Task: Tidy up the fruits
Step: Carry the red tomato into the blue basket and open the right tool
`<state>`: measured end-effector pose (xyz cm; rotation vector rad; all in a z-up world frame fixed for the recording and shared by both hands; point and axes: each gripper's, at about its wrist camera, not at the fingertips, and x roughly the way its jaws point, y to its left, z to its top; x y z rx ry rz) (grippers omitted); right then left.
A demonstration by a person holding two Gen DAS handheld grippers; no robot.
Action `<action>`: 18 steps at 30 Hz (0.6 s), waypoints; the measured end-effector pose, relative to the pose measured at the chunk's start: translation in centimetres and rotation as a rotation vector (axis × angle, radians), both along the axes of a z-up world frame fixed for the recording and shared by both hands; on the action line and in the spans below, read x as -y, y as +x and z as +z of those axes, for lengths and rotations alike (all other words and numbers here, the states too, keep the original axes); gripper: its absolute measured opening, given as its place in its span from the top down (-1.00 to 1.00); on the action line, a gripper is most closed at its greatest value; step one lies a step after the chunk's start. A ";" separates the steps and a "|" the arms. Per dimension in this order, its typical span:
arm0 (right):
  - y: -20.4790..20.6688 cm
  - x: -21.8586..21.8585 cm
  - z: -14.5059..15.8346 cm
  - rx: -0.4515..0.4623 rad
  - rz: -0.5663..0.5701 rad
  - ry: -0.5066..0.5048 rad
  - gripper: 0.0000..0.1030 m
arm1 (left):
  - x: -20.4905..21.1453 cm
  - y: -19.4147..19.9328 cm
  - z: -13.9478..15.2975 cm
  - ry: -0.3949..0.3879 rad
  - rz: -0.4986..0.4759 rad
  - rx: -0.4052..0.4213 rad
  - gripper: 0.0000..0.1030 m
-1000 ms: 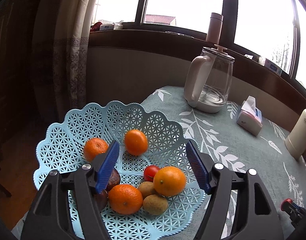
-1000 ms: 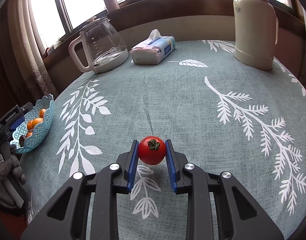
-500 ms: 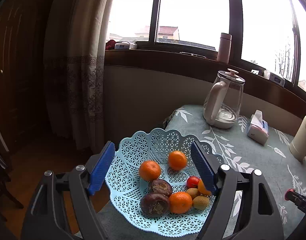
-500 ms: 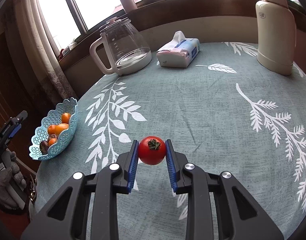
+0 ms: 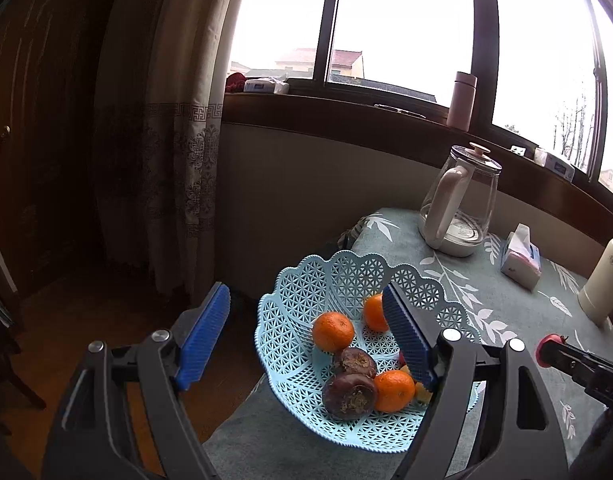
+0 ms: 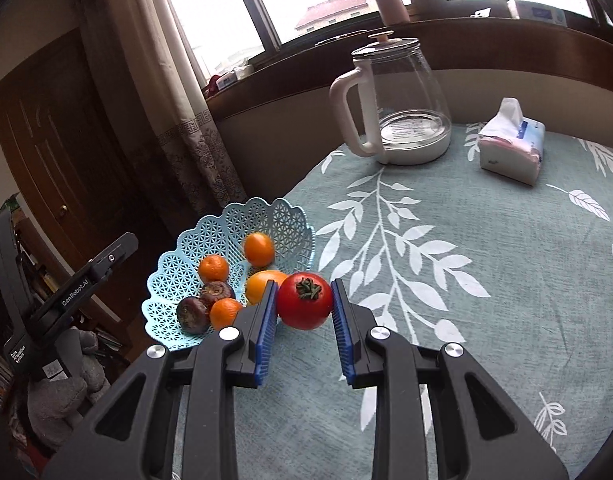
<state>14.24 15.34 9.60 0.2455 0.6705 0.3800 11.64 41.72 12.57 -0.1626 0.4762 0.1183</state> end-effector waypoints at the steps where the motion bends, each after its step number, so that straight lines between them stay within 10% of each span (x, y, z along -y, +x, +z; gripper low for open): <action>1: 0.3 -0.8 0.0 0.000 0.012 -0.004 0.48 | 0.0 0.0 -0.1 -0.002 -0.001 -0.002 -0.55; 18: 2.6 -6.0 -2.6 -0.033 0.045 -0.104 0.46 | 0.3 0.6 -0.8 -0.034 -0.036 -0.033 -0.56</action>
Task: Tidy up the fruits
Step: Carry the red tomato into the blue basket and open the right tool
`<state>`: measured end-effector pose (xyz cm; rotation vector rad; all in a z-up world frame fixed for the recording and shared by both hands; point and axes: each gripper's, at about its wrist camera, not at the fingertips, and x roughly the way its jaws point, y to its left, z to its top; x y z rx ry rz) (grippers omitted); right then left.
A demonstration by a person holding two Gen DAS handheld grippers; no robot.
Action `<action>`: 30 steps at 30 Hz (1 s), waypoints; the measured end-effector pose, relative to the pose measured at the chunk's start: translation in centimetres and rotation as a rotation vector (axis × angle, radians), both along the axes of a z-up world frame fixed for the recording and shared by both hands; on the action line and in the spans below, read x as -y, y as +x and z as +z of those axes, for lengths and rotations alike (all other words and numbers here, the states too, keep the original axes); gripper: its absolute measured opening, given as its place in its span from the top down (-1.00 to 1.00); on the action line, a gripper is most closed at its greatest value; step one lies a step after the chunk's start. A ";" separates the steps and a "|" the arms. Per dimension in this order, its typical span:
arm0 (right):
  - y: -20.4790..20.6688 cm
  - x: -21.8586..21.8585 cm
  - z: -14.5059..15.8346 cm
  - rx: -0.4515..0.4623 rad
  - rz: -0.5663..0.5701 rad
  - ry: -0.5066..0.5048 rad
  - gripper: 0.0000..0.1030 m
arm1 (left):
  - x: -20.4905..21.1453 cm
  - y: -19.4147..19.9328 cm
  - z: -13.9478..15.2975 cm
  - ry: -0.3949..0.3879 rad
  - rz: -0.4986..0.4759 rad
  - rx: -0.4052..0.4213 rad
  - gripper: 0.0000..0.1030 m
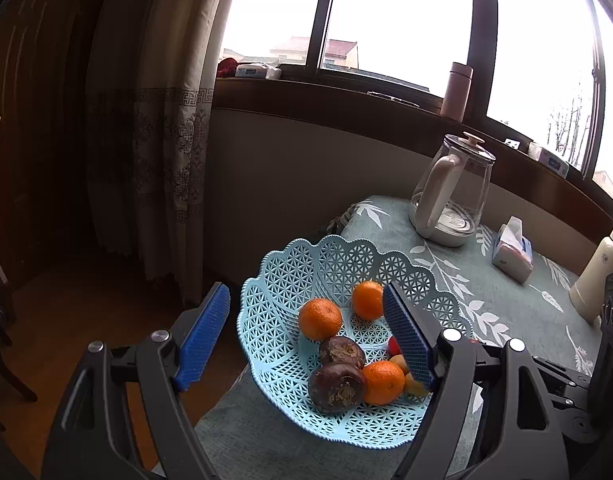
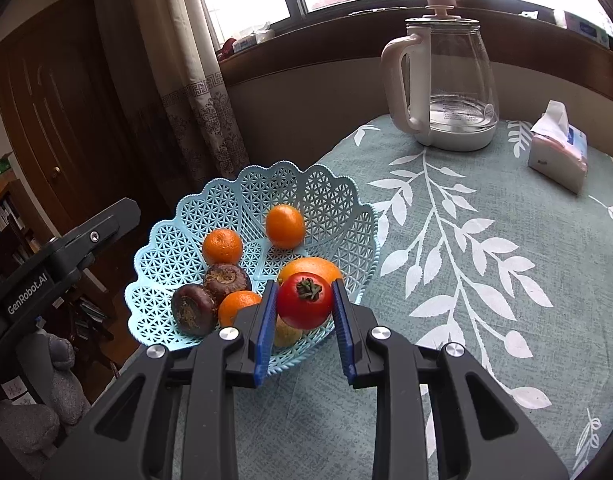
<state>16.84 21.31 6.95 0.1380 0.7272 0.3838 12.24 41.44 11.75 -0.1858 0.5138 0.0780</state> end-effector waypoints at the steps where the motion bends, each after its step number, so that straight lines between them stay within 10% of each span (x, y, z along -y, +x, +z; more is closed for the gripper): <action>1: 0.0 0.0 0.0 -0.001 0.000 0.002 0.46 | -0.1 0.0 0.0 -0.002 0.002 0.001 -0.56; 30: -3.8 2.5 0.2 0.017 -0.094 0.038 0.43 | 0.9 -1.6 1.7 0.016 -0.017 0.053 -0.81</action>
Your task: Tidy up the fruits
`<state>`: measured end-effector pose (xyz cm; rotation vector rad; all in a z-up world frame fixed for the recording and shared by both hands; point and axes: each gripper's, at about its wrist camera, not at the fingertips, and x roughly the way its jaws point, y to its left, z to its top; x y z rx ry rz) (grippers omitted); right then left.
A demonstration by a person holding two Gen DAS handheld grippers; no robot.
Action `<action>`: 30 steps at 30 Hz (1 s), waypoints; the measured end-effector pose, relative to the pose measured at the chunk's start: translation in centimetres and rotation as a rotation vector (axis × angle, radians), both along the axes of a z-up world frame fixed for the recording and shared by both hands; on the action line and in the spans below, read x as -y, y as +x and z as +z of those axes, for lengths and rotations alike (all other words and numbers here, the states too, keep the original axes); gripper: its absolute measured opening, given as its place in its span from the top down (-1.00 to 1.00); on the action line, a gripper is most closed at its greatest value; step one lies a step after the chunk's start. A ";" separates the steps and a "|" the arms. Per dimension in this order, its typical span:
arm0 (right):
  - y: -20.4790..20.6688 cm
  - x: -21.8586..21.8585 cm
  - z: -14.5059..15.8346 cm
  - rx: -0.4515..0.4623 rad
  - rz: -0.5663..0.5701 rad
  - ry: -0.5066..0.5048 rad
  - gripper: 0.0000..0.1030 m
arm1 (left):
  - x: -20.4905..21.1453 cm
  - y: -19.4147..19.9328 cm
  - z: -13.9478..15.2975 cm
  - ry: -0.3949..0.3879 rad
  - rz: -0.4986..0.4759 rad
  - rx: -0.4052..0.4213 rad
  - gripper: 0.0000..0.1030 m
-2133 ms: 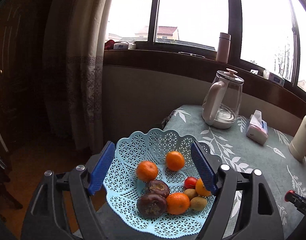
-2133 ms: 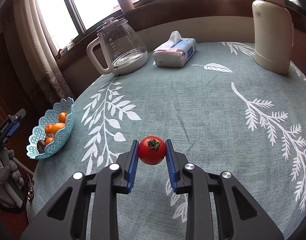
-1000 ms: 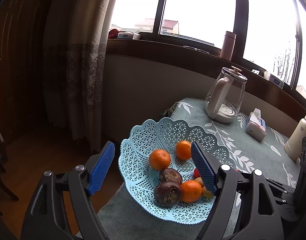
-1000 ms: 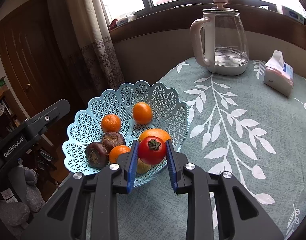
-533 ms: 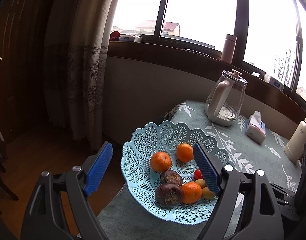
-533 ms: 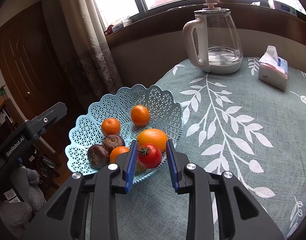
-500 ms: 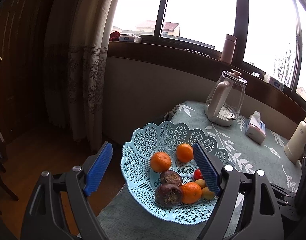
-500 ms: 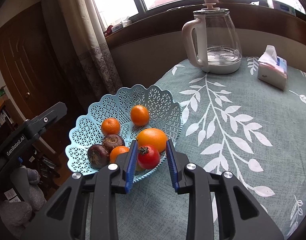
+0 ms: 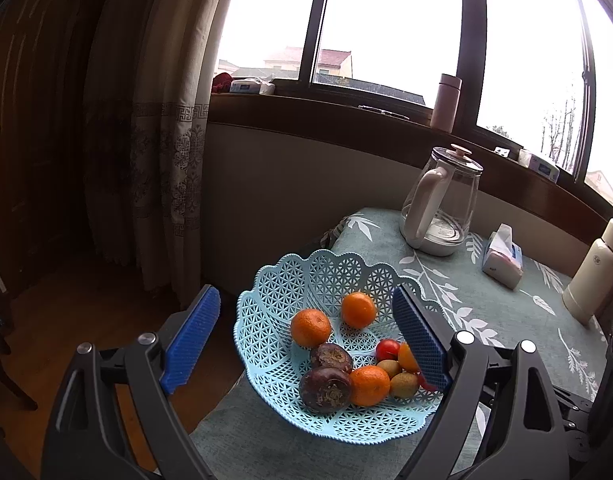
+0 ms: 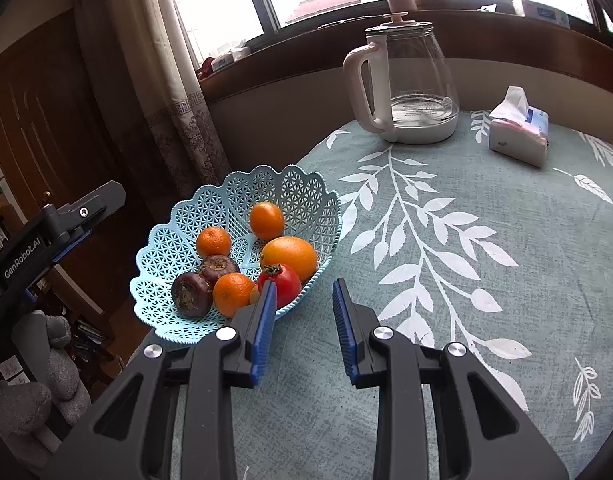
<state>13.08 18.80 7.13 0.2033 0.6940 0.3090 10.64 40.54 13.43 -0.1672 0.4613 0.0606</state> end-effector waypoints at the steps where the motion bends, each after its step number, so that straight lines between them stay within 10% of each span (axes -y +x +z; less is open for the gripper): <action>1: -0.2 0.1 0.0 0.001 -0.003 0.000 0.42 | 0.1 -0.1 0.1 0.001 -0.003 0.005 -0.83; 5: -1.5 0.6 0.4 0.038 -0.044 0.011 -0.39 | 0.8 -0.6 0.4 0.010 -0.017 0.012 -0.84; 20: -4.7 0.8 2.2 0.114 -0.081 -0.041 -0.90 | 2.2 -2.5 0.8 0.032 -0.047 0.002 -0.94; 30: -6.5 0.1 3.1 0.199 -0.108 -0.181 -0.90 | 2.8 -4.1 0.7 0.127 -0.033 -0.003 -0.94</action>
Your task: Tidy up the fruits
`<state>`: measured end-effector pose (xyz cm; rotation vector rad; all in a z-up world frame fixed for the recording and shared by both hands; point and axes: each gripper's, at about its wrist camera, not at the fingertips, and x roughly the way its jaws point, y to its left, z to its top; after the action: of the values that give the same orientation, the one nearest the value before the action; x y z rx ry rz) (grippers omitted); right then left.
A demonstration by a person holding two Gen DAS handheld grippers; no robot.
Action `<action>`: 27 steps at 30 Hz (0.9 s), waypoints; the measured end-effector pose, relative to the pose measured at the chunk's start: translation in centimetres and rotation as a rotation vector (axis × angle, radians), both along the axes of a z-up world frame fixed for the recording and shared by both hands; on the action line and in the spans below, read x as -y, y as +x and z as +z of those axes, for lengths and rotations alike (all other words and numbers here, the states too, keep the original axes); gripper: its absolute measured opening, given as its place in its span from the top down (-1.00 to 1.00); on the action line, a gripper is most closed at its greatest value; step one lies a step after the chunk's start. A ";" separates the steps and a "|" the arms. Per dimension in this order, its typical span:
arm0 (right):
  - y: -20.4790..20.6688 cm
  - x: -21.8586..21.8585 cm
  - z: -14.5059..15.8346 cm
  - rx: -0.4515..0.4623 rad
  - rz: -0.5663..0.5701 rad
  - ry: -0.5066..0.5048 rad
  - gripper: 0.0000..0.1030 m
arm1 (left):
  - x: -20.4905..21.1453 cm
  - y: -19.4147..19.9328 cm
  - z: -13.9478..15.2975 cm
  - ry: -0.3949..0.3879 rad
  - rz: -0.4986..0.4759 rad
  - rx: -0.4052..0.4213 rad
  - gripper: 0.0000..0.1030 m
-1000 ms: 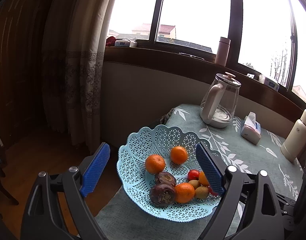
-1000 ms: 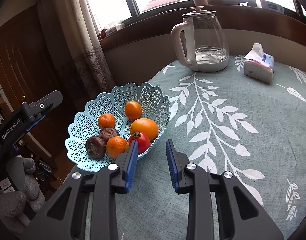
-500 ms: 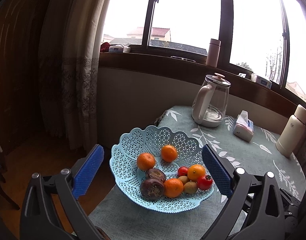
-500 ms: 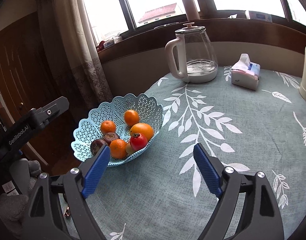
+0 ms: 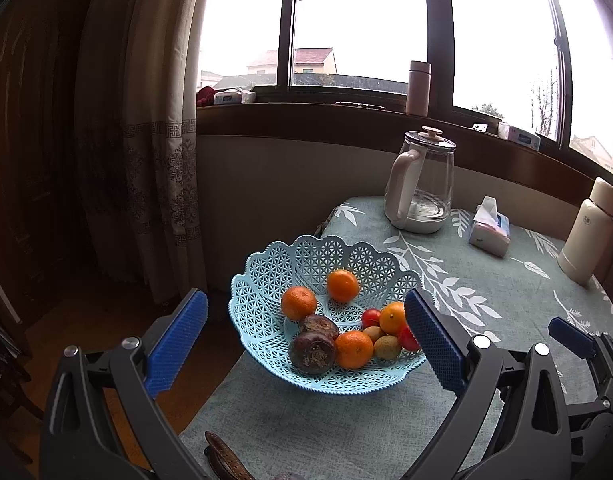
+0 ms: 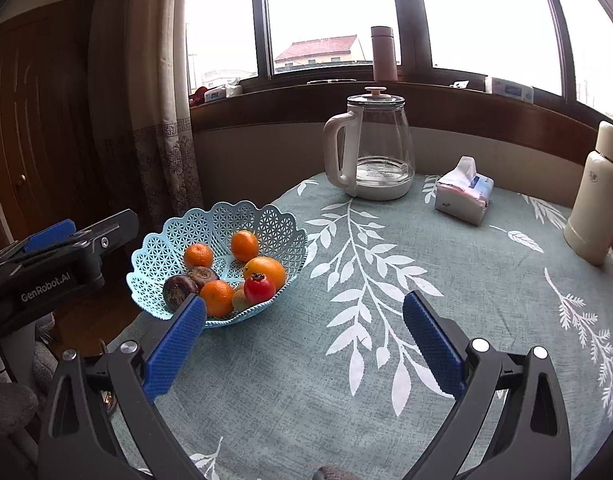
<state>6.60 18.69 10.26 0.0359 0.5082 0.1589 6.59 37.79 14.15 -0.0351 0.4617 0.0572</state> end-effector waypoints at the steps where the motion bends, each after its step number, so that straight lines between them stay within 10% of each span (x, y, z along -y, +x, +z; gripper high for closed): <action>1: -0.1 0.0 0.1 0.002 -0.002 -0.004 -0.90 | 0.0 -0.2 0.0 0.011 0.009 0.004 -0.94; 27: -2.4 -3.3 0.9 0.065 0.059 -0.118 -0.91 | -0.8 -1.7 -0.3 0.133 0.052 -0.004 -0.95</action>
<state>4.23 21.95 11.20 -0.0994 0.4530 0.1868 4.90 38.60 13.80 0.0833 0.4602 0.1386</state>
